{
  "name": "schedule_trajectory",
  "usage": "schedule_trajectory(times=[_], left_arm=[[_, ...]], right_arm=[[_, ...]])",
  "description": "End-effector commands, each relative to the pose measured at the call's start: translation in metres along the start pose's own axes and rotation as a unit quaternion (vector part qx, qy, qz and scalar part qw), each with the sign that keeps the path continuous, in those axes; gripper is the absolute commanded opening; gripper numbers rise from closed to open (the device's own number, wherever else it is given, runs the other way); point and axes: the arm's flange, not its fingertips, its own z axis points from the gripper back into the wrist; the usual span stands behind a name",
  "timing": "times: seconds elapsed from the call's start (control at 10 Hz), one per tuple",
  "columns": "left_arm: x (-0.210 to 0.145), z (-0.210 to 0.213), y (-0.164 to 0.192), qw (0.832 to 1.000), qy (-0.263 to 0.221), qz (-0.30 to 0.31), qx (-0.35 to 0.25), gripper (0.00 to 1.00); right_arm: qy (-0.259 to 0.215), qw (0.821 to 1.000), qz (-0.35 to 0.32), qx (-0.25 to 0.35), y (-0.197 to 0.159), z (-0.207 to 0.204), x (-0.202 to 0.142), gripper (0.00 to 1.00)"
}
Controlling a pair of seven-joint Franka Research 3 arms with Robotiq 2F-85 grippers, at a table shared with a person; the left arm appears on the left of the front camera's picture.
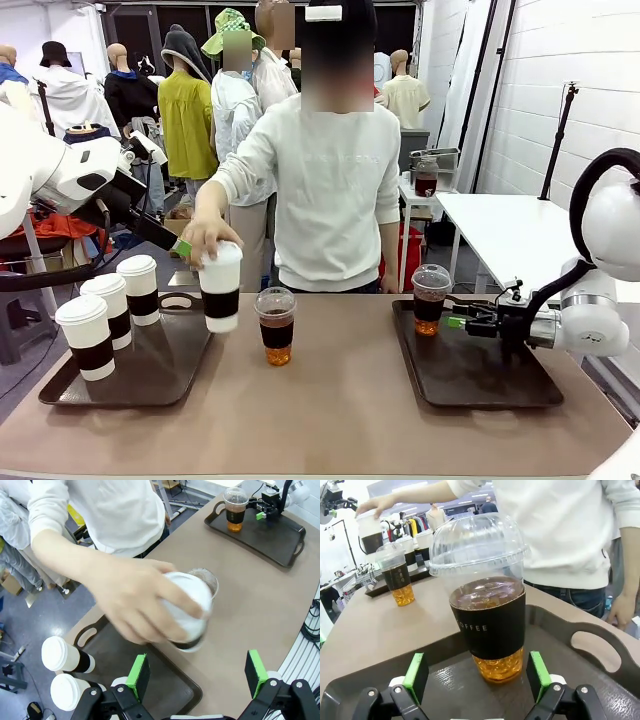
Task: Distribute the coffee onto the tray.
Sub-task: Pick up another iced Americano from the middle of the table and place it on the right Handle tray.
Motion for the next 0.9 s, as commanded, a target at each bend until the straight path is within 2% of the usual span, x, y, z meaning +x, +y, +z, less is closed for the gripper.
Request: schedule_trajectory(times=[0.0, 0.3, 0.8], left_arm=[[-0.001, 0.001, 0.001, 1.0, -0.002, -0.006, -0.01, 1.0], [-0.001, 0.001, 0.001, 1.0, -0.002, -0.006, -0.01, 1.0], [-0.001, 0.001, 0.001, 1.0, -0.002, -0.006, -0.01, 1.0]], right_arm=[[0.001, 1.0, -0.002, 0.007, -0.003, -0.008, 0.002, 1.0], [0.002, 1.0, 0.0, 0.005, 0.003, 0.0, 0.006, 1.0], [0.03, 0.999, -0.021, 0.021, 0.048, -0.002, 0.011, 1.0]])
